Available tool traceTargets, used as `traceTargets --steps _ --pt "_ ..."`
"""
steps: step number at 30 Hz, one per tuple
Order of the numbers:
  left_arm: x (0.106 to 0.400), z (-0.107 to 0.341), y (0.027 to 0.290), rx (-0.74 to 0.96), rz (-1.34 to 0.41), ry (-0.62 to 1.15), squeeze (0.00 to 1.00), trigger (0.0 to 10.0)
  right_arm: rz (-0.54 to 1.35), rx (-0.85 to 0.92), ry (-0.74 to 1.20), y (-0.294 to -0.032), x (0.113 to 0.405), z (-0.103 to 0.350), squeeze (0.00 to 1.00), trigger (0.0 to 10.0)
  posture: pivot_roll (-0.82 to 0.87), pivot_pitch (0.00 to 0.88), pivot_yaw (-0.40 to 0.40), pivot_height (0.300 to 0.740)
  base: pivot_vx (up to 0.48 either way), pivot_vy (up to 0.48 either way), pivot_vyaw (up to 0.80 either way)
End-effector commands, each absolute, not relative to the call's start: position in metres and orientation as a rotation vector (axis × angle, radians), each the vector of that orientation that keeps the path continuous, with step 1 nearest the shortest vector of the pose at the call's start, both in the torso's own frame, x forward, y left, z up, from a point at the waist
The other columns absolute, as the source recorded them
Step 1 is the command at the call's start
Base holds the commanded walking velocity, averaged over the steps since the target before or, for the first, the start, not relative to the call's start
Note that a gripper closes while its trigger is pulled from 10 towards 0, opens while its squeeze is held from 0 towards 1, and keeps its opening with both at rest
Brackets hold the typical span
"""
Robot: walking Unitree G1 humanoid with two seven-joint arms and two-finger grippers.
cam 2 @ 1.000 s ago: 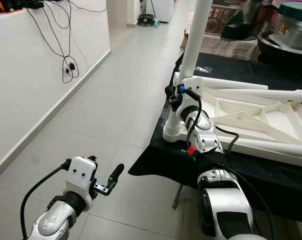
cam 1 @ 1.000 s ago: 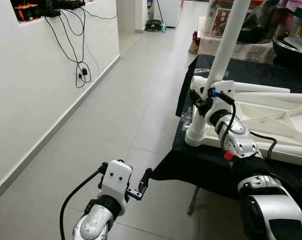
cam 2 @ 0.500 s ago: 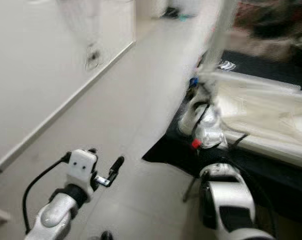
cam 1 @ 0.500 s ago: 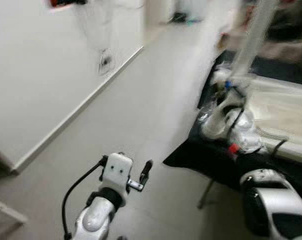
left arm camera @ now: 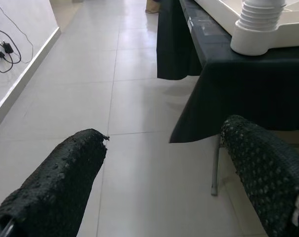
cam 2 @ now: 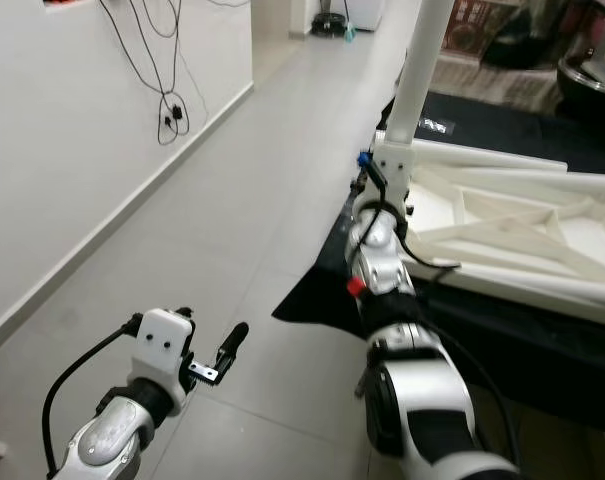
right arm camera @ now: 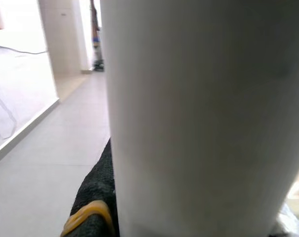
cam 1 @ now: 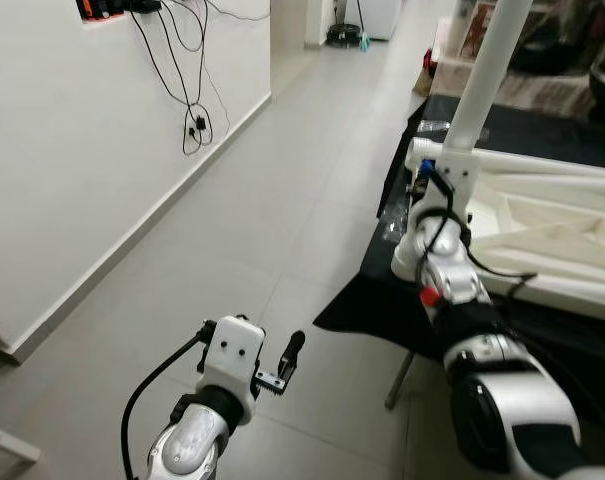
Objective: Building children table
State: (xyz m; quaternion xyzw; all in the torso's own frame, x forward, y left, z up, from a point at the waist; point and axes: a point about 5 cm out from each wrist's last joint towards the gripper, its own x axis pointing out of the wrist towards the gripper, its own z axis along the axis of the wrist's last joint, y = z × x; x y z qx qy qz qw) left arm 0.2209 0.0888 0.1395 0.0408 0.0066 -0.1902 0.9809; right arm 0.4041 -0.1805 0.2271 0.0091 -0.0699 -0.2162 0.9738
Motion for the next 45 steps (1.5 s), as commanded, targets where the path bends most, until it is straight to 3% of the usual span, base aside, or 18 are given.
traceTargets --steps 1,15,24,25,26,27,33,34,37,38,45 --pt "0.219 0.136 0.088 0.079 -0.387 0.033 0.00 10.0 -0.520 0.029 0.044 -0.189 0.398 0.186 0.00 10.0 0.07 0.137 -0.045 0.740 0.000 0.000 0.00" --pt "0.219 0.133 0.087 0.079 -0.388 0.037 0.00 10.0 -0.785 0.158 0.010 -0.198 0.393 0.194 0.00 10.0 0.07 0.124 -0.052 0.740 0.000 0.000 0.00" --pt "0.218 0.133 0.087 0.079 -0.393 0.041 0.00 10.0 -0.792 0.164 0.039 -0.195 0.393 0.189 0.00 10.0 0.07 0.125 -0.052 0.740 0.000 0.000 0.00" --pt "0.218 0.133 0.087 0.078 -0.394 0.042 0.00 10.0 -0.789 0.161 0.036 -0.194 0.393 0.190 0.11 10.0 0.07 0.125 -0.052 0.740 0.000 0.000 0.00" --pt "0.218 0.133 0.087 0.078 -0.394 0.042 0.00 10.0 -0.789 0.161 0.036 -0.194 0.393 0.190 0.11 10.0 0.07 0.125 -0.052 0.740 0.000 0.000 0.00" --pt "0.218 0.133 0.087 0.078 -0.394 0.043 0.00 10.0 -0.790 0.159 0.031 -0.193 0.393 0.191 1.00 10.0 0.07 0.130 -0.054 0.740 0.000 0.000 0.00" --pt "0.219 0.132 0.087 0.078 -0.392 0.045 0.00 10.0 -0.773 0.159 -0.009 -0.191 0.394 0.196 1.00 10.0 0.07 0.130 -0.055 0.740 0.000 0.000 0.00" --pt "0.219 0.132 0.087 0.079 -0.391 0.044 0.00 10.0 -0.755 0.129 -0.021 -0.190 0.396 0.200 0.85 10.0 0.07 0.133 -0.052 0.740 0.000 0.000 0.00" --pt "0.219 0.132 0.087 0.079 -0.390 0.044 0.00 10.0 -0.747 0.110 -0.026 -0.189 0.396 0.202 0.85 10.0 0.06 0.129 -0.054 0.740 0.000 0.000 0.00" --pt "0.220 0.132 0.087 0.080 -0.390 0.043 0.00 10.0 -0.740 0.101 -0.035 -0.189 0.397 0.204 0.00 10.0 0.07 0.132 -0.055 0.740 0.000 0.000 0.00" --pt "0.221 0.132 0.087 0.079 -0.390 0.044 0.00 10.0 -0.642 0.091 -0.131 -0.188 0.397 0.212 0.00 10.0 0.07 0.134 -0.048 0.740 0.000 0.000 0.00"
